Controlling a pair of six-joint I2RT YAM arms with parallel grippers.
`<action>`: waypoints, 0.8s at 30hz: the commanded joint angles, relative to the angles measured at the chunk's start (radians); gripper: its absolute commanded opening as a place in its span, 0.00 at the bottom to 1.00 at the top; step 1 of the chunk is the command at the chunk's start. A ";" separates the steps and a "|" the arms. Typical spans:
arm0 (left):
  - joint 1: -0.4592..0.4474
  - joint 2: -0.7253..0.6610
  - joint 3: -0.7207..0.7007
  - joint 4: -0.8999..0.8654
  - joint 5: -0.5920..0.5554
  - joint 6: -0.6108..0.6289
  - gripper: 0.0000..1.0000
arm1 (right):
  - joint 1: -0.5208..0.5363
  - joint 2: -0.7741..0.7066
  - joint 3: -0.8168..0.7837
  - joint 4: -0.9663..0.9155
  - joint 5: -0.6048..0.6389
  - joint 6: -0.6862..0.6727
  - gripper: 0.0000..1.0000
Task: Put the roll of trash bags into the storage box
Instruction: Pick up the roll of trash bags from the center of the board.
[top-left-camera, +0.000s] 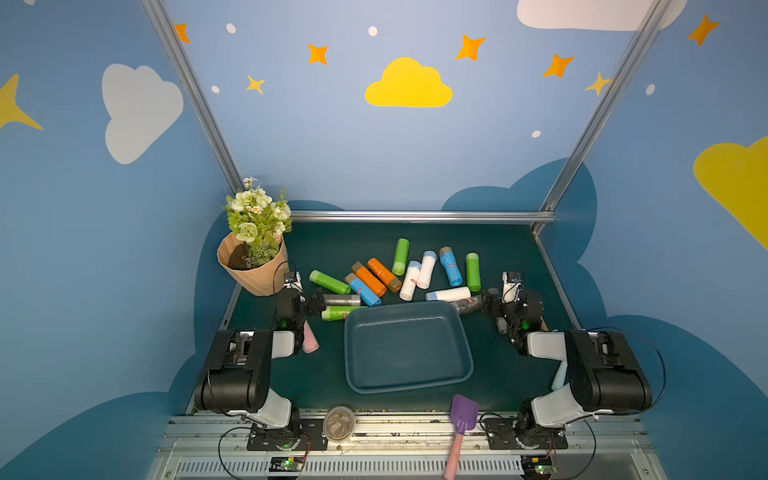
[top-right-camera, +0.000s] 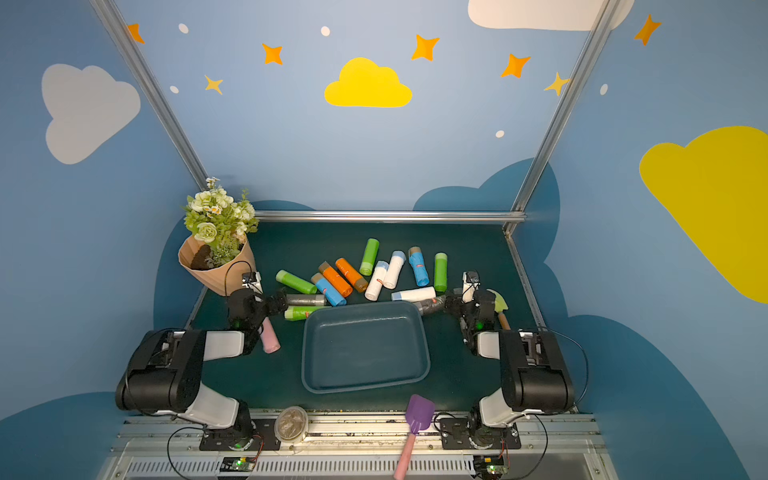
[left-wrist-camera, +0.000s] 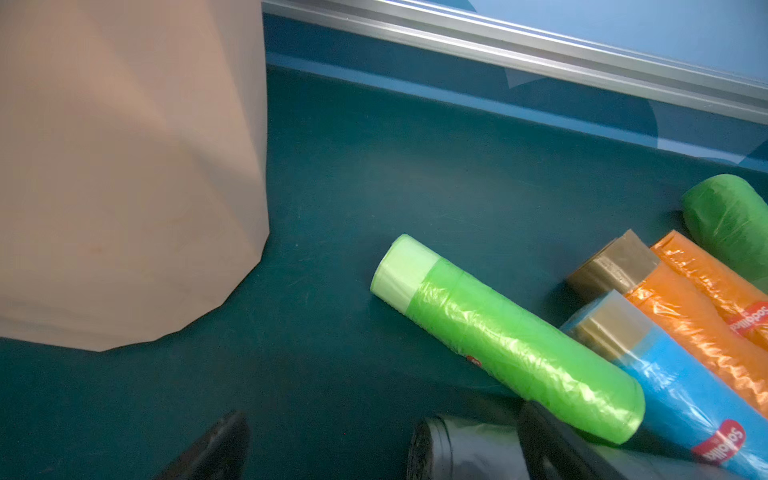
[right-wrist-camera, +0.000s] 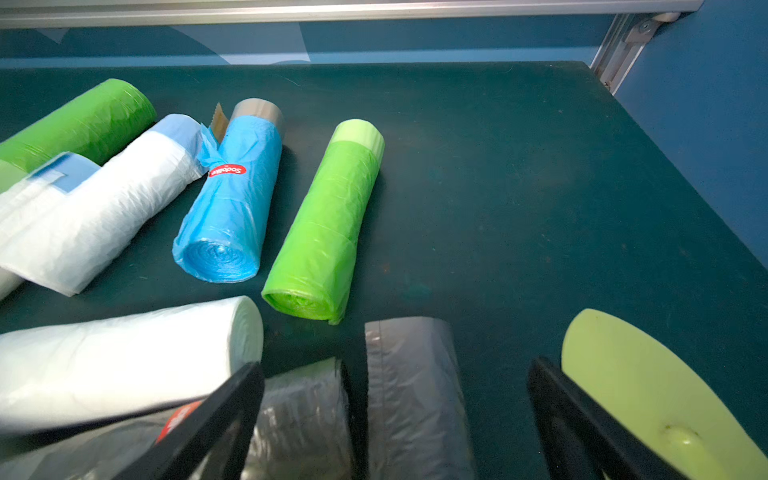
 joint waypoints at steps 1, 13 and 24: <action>0.003 -0.014 0.010 -0.011 0.003 0.007 1.00 | -0.002 -0.019 0.013 -0.012 -0.012 0.006 0.97; 0.007 -0.013 0.012 -0.011 0.011 0.004 1.00 | -0.014 -0.017 0.015 -0.012 -0.036 0.015 0.97; 0.004 -0.015 0.007 -0.006 0.011 0.013 1.00 | 0.009 -0.018 0.015 -0.015 0.009 0.000 0.97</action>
